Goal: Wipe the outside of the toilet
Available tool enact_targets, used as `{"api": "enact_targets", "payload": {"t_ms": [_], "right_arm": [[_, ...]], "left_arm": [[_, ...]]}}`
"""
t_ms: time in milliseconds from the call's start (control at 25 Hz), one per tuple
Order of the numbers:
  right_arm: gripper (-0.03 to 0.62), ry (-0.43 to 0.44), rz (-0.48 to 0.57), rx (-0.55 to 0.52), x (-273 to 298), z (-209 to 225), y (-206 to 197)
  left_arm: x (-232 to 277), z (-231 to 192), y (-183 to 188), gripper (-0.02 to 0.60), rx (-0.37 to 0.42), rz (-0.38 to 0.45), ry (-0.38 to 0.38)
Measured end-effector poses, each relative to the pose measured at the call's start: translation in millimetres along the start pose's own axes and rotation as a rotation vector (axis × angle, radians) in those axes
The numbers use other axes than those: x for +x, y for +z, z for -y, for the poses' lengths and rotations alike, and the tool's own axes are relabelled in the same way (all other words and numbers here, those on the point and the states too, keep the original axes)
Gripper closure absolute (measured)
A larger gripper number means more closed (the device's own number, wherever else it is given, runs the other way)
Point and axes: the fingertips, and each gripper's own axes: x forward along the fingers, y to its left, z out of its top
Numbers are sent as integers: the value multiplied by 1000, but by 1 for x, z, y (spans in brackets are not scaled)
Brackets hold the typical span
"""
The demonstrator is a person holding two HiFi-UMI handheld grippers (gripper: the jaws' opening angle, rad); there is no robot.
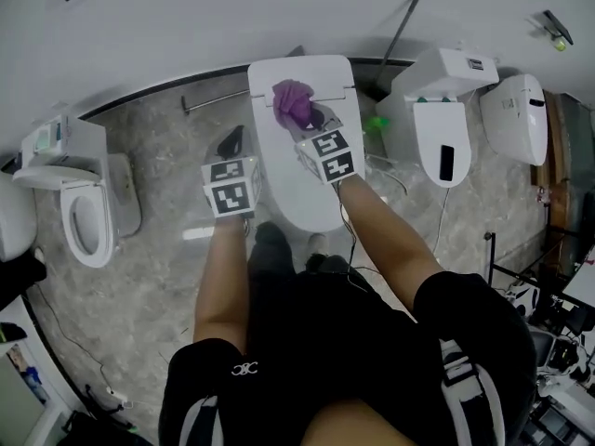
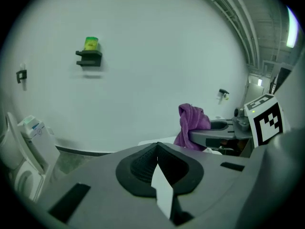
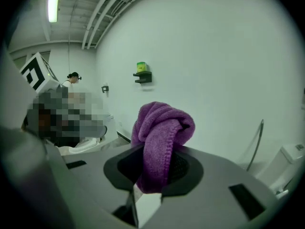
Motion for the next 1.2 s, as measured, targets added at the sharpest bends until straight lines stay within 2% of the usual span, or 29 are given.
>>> {"api": "enact_targets", "payload": {"t_ms": [160,360,520,880,1200], "right_arm": [[508,8,-59,28,72,3,-23],[508,30,-178,6,157,22,-70],[509,62,-286,-22,216,34,-114],[509,100,-478,-37,320,63,-186],[510,82,-542,-1,375,68,-207]], "left_arm": [[56,-47,-17,574,-28,-44,-25],[123,-92,-41,574,-65,-67,-40],[161,-127,-81,574,-102,-96,-24],[194,-168,-164,574,-178,-161,-3],[200,-195,-188,574,-224,-192,-13]]}}
